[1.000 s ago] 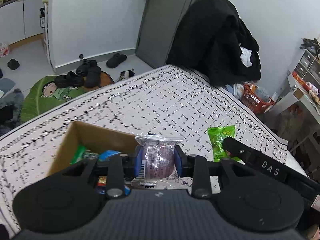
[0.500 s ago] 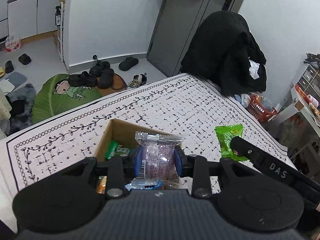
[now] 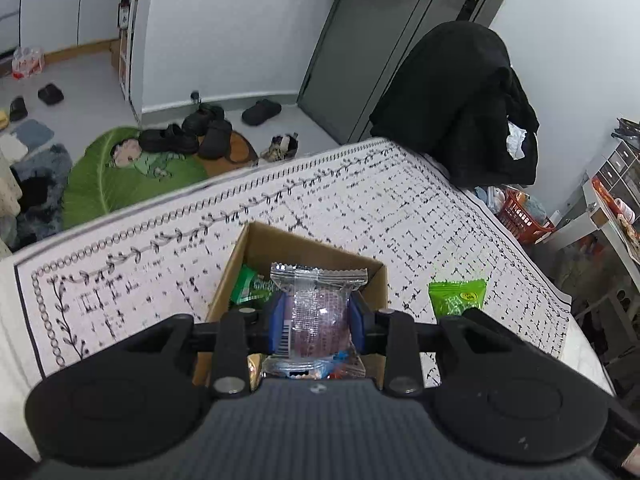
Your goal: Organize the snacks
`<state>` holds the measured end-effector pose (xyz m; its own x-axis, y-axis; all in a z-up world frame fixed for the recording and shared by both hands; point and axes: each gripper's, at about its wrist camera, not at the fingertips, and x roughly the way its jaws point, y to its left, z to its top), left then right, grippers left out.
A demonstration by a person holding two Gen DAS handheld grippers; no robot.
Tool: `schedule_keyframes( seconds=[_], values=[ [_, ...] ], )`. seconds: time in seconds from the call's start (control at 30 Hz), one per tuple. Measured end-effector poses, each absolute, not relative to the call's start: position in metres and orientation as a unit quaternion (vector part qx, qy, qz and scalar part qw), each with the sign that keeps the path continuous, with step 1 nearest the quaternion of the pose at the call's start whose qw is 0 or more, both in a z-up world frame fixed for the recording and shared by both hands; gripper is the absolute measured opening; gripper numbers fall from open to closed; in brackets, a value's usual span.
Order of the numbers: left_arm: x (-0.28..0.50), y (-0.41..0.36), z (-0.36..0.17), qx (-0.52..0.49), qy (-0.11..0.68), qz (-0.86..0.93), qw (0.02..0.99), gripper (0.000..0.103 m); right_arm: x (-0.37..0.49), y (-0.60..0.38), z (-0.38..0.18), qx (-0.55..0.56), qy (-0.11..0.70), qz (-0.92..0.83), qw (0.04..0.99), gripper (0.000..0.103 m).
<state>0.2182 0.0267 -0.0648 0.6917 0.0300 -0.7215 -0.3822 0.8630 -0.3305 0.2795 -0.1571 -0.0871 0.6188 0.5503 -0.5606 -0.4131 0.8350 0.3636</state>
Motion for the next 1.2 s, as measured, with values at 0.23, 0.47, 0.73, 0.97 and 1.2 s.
schedule_keyframes(
  seconds=[0.23,0.47,0.73,0.97,1.2],
  values=[
    [0.222,0.039,-0.082,-0.255,0.393,0.122,0.875,0.038,0.28,-0.147,-0.093,0.104,0.358,0.286,0.883,0.015],
    [0.222,0.051,-0.084,-0.26,0.392,0.127,0.873,0.051,0.276,-0.137,-0.102,0.107,0.386,0.302,0.865,0.015],
    [0.219,0.055,-0.087,-0.263,0.401,0.122,0.869,0.066,0.265,-0.129,-0.106,0.098,0.411,0.301,0.855,0.018],
    [0.224,0.056,-0.087,-0.253,0.418,0.114,0.865,0.07,0.258,-0.136,-0.102,0.105,0.418,0.284,0.856,0.03],
    [0.217,0.053,-0.073,-0.239,0.408,0.097,0.876,0.077,0.25,-0.143,-0.094,0.111,0.413,0.26,0.866,0.03]
  ],
)
